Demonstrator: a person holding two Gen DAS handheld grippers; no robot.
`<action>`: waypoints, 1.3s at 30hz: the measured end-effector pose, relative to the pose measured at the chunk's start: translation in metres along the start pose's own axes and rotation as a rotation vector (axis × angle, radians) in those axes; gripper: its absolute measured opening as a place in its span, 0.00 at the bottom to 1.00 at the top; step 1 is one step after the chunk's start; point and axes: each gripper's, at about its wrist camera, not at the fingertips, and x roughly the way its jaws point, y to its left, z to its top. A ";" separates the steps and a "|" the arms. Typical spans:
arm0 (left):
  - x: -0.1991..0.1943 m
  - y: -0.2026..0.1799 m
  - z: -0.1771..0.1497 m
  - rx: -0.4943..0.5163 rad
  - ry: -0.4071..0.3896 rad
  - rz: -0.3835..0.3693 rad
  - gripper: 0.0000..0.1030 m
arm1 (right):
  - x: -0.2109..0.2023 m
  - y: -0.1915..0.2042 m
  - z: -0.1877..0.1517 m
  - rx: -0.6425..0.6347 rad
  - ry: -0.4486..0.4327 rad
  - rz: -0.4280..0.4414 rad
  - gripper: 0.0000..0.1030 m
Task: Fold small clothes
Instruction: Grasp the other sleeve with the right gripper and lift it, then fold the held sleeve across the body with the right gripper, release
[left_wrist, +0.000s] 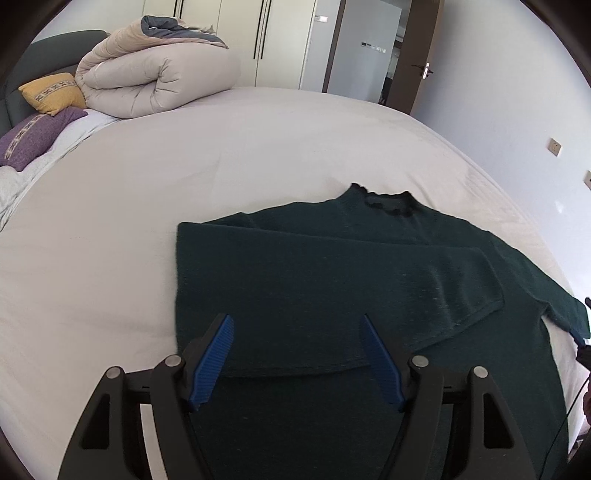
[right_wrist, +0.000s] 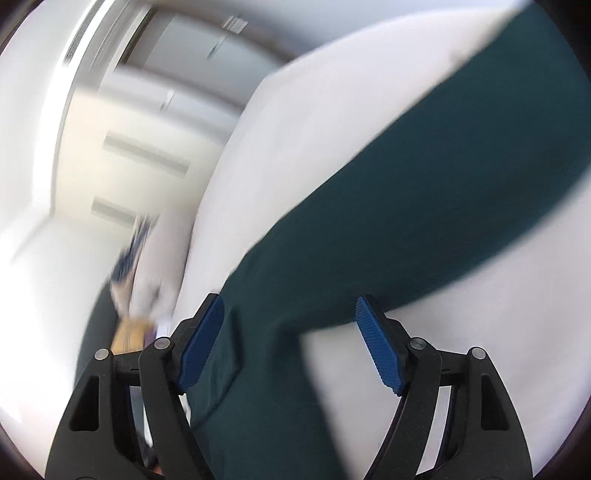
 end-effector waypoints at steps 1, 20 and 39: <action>-0.001 -0.005 0.001 0.000 0.007 -0.016 0.71 | -0.018 -0.018 0.009 0.051 -0.042 -0.026 0.72; 0.002 -0.058 -0.004 -0.073 0.095 -0.181 0.71 | -0.039 -0.064 0.041 0.254 -0.197 -0.081 0.15; 0.036 -0.067 0.017 -0.383 0.238 -0.616 0.72 | 0.171 0.328 -0.346 -0.933 0.235 -0.120 0.12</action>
